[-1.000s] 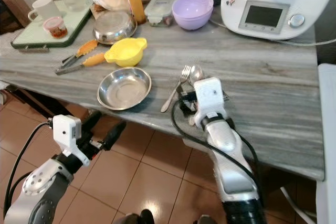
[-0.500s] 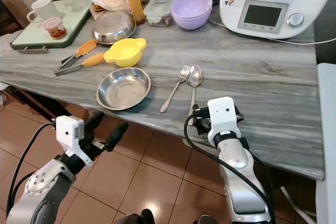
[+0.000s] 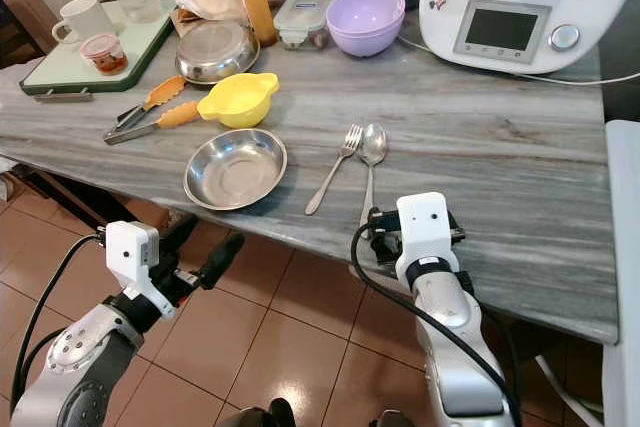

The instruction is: Setting the table

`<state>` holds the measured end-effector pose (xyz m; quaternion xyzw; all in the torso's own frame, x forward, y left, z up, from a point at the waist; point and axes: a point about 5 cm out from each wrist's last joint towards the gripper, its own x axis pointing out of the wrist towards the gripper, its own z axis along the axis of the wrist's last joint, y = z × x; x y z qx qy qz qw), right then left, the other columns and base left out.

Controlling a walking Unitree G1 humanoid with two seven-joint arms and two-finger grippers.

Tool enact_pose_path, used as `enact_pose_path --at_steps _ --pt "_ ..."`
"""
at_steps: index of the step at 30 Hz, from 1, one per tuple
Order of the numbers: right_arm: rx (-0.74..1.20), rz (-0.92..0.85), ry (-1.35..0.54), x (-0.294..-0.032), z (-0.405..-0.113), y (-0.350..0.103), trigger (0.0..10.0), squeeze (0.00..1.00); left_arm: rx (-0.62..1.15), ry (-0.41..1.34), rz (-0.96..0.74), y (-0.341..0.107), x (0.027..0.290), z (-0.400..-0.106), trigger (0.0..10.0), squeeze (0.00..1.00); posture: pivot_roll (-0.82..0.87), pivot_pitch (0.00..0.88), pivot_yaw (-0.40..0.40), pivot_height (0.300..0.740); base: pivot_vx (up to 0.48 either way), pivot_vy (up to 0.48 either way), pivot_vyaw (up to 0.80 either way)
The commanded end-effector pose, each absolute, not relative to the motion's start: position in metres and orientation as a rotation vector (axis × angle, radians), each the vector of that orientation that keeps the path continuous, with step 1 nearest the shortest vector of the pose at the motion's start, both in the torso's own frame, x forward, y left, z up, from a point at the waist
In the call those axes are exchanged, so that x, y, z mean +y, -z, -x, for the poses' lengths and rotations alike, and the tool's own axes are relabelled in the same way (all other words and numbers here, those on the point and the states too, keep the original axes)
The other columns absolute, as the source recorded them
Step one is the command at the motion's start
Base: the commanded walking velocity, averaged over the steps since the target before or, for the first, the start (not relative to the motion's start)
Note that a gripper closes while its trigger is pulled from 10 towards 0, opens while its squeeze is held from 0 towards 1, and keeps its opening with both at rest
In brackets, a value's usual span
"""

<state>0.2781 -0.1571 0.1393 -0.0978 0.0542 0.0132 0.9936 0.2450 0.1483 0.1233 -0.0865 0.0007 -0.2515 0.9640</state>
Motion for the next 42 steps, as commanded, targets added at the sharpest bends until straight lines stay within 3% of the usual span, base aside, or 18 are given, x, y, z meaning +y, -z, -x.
enact_pose_path --at_steps 1,42 --pt "0.139 0.184 -0.012 -0.158 -0.277 -0.136 10.0 0.15 0.032 0.501 0.167 -0.118 0.154 -0.244 10.0 0.00 -0.17 0.196 0.185 0.740 0.000 0.000 0.00" --pt "0.128 0.093 -0.167 -0.126 -0.288 -0.137 10.0 0.15 0.028 0.492 0.148 -0.119 0.157 -0.246 10.0 0.00 -0.16 0.183 0.184 0.740 0.000 0.000 0.00"
